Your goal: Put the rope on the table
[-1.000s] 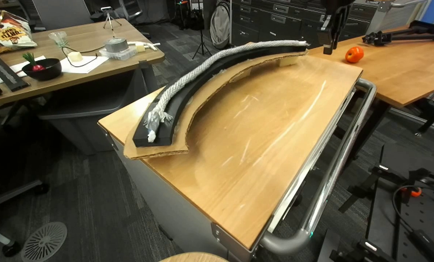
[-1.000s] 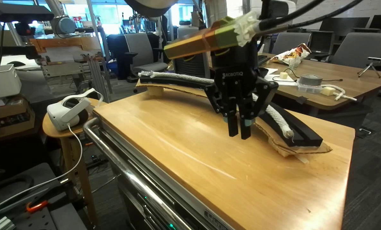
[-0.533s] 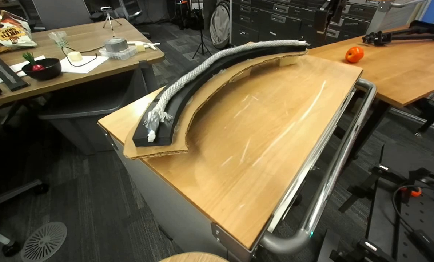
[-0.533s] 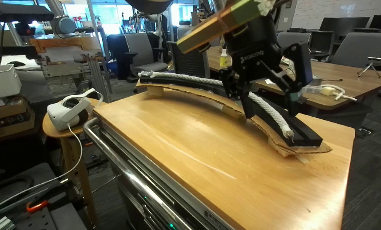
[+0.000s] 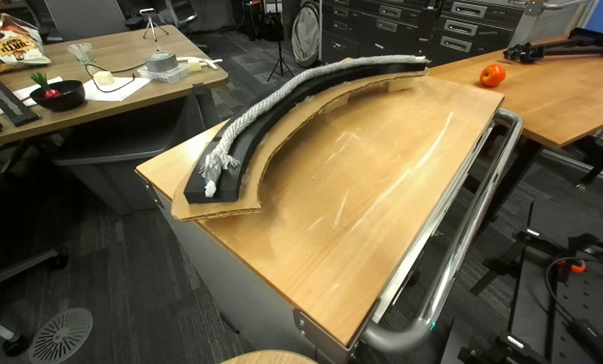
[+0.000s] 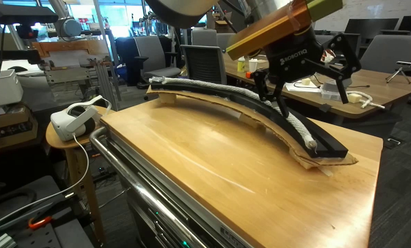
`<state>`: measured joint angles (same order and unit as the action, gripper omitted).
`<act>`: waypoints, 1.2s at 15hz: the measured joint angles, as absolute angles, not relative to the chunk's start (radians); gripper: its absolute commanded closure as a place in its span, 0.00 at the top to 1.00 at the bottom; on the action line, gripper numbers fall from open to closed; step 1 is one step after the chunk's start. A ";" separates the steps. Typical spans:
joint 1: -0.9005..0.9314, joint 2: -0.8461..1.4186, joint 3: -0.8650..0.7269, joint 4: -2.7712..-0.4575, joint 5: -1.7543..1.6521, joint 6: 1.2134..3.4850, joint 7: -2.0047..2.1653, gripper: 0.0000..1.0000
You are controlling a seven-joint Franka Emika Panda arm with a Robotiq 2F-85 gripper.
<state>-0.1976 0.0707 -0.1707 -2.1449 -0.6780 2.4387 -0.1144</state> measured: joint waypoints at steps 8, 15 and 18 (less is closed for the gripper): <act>-0.198 0.112 -0.190 -2.134 -0.743 2.436 -0.088 1.00; -0.198 0.201 -0.191 -2.064 -0.711 2.377 -0.128 0.53; -0.198 0.237 -0.191 -2.025 -0.682 2.347 -0.151 0.30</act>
<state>-0.1983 0.2366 -0.1908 -2.0246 -0.6818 2.3471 -0.1510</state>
